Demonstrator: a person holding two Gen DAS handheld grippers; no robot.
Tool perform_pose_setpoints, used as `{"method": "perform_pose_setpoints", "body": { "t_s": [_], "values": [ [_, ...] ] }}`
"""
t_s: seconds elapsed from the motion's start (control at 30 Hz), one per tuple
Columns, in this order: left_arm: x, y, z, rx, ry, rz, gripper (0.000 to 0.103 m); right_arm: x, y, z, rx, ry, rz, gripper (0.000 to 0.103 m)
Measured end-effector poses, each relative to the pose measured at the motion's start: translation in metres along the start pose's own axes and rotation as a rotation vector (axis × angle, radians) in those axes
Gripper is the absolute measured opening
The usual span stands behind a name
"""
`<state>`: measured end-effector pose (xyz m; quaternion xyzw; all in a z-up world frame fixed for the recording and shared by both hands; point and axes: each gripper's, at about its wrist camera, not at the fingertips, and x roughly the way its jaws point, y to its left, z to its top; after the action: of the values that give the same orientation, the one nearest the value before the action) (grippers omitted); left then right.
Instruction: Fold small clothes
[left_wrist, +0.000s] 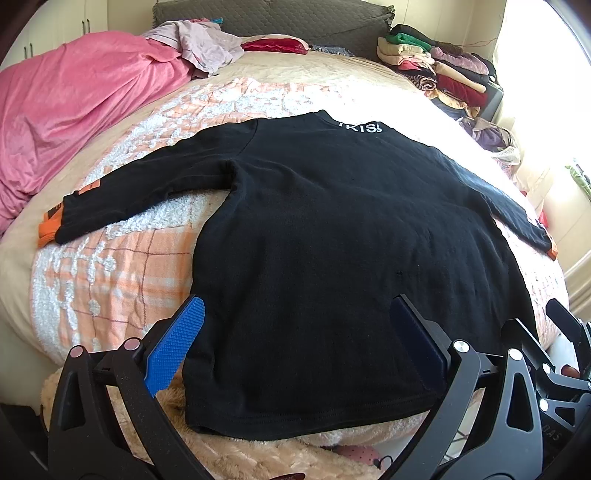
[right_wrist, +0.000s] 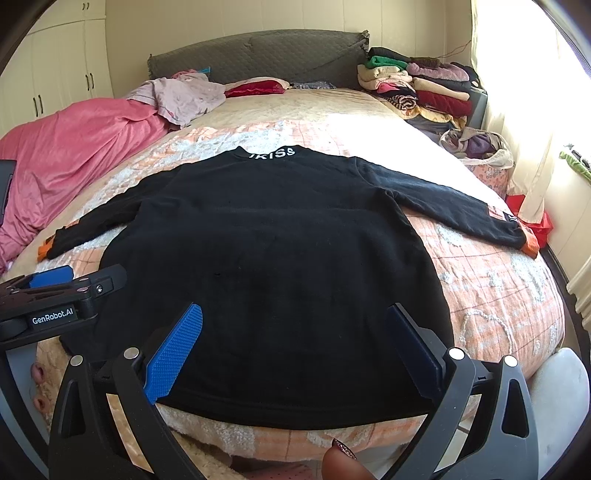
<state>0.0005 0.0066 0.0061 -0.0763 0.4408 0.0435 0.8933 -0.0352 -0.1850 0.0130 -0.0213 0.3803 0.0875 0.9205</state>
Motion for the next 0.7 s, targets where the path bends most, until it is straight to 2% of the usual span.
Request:
{"method": "perform_pose_setpoints", "body": {
  "t_s": [0.7],
  "values": [
    [-0.0021, -0.0015, -0.0016, 0.005, -0.004, 0.004, 0.095, 0.0017, 0.0003, 0.0019, -0.002, 0.005, 0.008, 0.099]
  ]
}}
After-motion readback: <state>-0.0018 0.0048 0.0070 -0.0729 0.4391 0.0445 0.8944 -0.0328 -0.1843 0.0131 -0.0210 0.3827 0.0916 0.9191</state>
